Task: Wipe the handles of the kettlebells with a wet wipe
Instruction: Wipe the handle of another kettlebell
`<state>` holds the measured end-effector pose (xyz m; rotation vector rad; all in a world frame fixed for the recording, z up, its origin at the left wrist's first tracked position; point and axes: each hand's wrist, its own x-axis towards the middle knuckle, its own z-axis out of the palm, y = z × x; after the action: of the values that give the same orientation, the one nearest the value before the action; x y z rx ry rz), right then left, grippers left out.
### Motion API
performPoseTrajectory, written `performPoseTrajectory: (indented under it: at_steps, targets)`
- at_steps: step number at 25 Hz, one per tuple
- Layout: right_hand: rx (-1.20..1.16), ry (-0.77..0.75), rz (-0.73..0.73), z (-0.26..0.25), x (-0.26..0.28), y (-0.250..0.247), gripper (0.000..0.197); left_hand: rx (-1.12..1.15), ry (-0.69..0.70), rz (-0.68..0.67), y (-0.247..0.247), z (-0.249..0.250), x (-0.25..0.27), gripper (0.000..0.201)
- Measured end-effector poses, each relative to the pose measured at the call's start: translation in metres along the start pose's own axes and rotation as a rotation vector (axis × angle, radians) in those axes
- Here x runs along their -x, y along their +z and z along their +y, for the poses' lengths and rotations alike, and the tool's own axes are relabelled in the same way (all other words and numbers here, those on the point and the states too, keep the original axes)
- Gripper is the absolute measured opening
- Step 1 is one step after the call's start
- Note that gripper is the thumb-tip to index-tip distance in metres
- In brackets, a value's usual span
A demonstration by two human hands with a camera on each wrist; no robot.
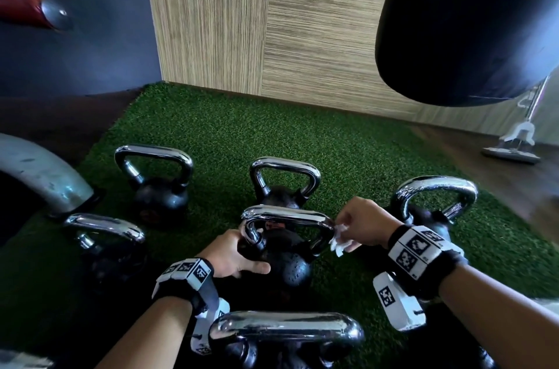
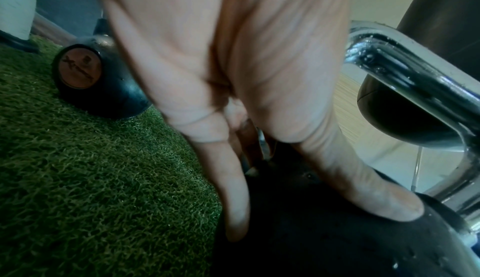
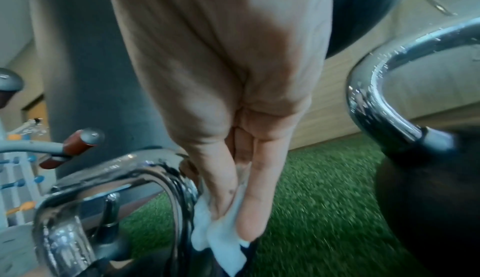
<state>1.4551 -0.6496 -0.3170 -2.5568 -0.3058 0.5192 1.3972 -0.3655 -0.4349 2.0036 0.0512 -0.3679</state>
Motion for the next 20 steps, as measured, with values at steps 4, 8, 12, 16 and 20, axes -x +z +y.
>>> performPoseTrajectory:
  at_steps: [4, 8, 12, 16, 20]
  targets:
    - [-0.246, 0.074, -0.044, 0.019, -0.008, 0.028, 0.010, -0.127, 0.020, 0.025, -0.005, 0.000, -0.002, 0.091]
    - [-0.255, 0.084, 0.036, 0.020, -0.001, 0.044, 0.011, -0.339, 0.003, 0.044, -0.004, 0.005, 0.007, 0.094]
    - [-0.050, 0.086, -0.082, 0.006, 0.026, 0.010, 0.023, -0.404, 0.034, 0.101, -0.031, 0.010, 0.024, 0.043]
    - [-0.156, -0.169, -0.033, -0.022, 0.053, -0.030, 0.025, -0.250, 0.242, 0.488, -0.078, 0.064, 0.052, 0.026]
    - [-0.414, -0.384, 0.215, -0.066, 0.066, -0.040, 0.031, 0.028, 0.504, 0.322, -0.090, 0.142, 0.075, 0.023]
